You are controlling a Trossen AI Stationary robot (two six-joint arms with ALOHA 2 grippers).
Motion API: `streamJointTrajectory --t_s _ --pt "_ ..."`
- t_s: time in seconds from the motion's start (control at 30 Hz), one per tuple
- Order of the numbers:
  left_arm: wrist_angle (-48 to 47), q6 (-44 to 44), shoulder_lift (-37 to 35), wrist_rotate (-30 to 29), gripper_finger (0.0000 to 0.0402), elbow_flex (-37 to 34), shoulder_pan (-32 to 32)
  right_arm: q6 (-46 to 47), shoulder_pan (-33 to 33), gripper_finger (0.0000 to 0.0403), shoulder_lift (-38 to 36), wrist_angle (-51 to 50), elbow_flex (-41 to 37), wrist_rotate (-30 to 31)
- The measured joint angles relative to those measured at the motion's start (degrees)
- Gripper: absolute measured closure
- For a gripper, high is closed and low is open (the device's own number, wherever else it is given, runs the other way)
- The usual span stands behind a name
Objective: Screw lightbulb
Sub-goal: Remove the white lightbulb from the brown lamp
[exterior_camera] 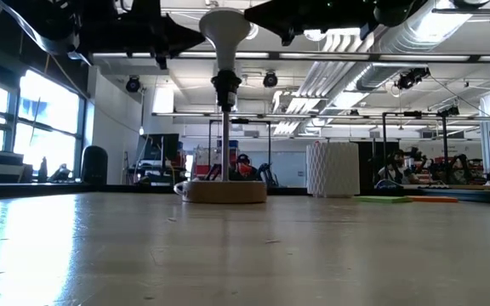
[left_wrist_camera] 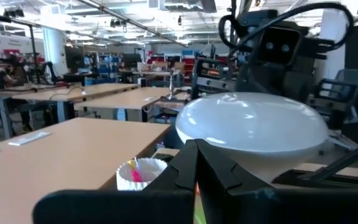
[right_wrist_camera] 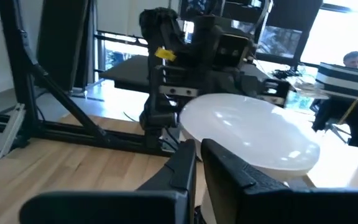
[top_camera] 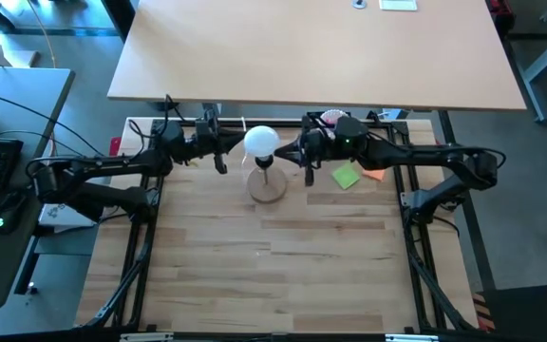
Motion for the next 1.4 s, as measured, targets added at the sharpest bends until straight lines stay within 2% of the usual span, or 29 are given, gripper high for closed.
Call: streamJointTrajectory --t_s 0.2,0.37,0.6,0.77,0.87,0.93,1.1,1.4 --pt "-2.01 -0.68 -1.65 0.25 0.0402 -0.07 -0.56 -0.07 -1.61 0.0373 -1.69 -2.33 0.00 2.30" --pt "-2.59 -0.68 -3.07 4.66 0.0401 -0.03 -2.23 0.07 -3.60 0.0373 -2.05 -4.49 0.10 9.48" --pt "-3.07 1.35 -3.57 1.81 0.0401 0.02 -4.91 1.01 -5.49 0.0373 -2.17 -6.48 0.13 9.81" --pt "-6.48 1.53 -3.90 -5.80 0.0401 0.02 -4.27 -0.59 -5.48 0.0373 -5.07 -9.98 0.11 12.96" --pt "-6.82 1.21 -3.81 -8.28 0.0401 0.02 -2.34 -0.59 -5.56 0.0373 -7.18 -12.17 0.13 14.93" --pt "-5.60 0.63 -3.08 -8.49 0.0401 0.02 -1.01 -0.62 -5.51 0.0373 -7.84 -13.28 0.15 13.49" --pt "-1.57 -1.31 -0.11 -5.70 0.0401 0.07 2.80 -0.54 -5.08 0.0373 -8.10 -12.82 0.15 4.14" --pt "7.83 -4.77 8.90 3.42 0.0401 2.41 4.38 -0.12 -4.69 0.0373 -7.10 -12.71 0.20 2.81"
